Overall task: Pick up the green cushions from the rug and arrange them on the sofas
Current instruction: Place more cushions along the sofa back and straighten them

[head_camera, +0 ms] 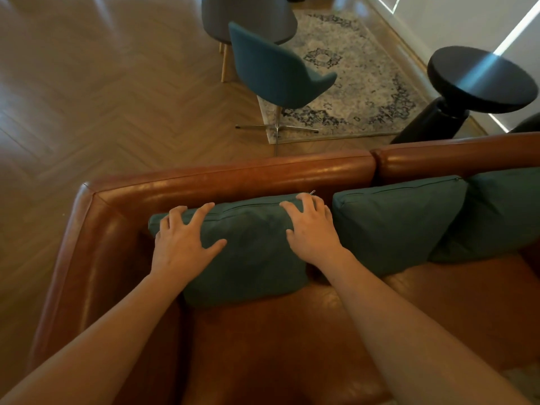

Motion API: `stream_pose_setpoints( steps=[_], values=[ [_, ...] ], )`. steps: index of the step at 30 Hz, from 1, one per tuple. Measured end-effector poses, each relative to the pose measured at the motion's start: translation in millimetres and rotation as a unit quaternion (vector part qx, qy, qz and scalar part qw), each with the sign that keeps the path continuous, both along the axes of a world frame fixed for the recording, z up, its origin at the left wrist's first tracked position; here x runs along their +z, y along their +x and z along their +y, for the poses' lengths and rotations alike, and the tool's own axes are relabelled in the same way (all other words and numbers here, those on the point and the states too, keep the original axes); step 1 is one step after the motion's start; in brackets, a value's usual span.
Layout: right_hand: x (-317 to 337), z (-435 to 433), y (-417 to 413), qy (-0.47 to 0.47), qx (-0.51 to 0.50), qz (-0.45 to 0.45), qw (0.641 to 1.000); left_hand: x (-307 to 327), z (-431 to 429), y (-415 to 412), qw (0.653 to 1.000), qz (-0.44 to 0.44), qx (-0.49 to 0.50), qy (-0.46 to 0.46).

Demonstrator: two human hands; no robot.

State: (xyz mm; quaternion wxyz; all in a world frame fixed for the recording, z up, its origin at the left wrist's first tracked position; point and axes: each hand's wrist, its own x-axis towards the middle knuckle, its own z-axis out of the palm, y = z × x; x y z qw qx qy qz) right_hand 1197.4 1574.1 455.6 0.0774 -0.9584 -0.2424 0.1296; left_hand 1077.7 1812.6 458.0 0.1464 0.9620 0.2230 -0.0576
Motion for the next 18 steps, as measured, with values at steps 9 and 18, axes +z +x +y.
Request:
stream_pose_setpoints(
  steps=[9,18],
  values=[
    [51.7,-76.4,-16.9,0.012,-0.051,0.033,0.998,49.5,-93.7,-7.4,1.000,0.007,-0.025,-0.004],
    [86.4,-207.7,-35.8,0.016,-0.049,0.024,0.998,82.7,-242.2,-10.9,0.999,-0.025,-0.038,-0.006]
  ],
)
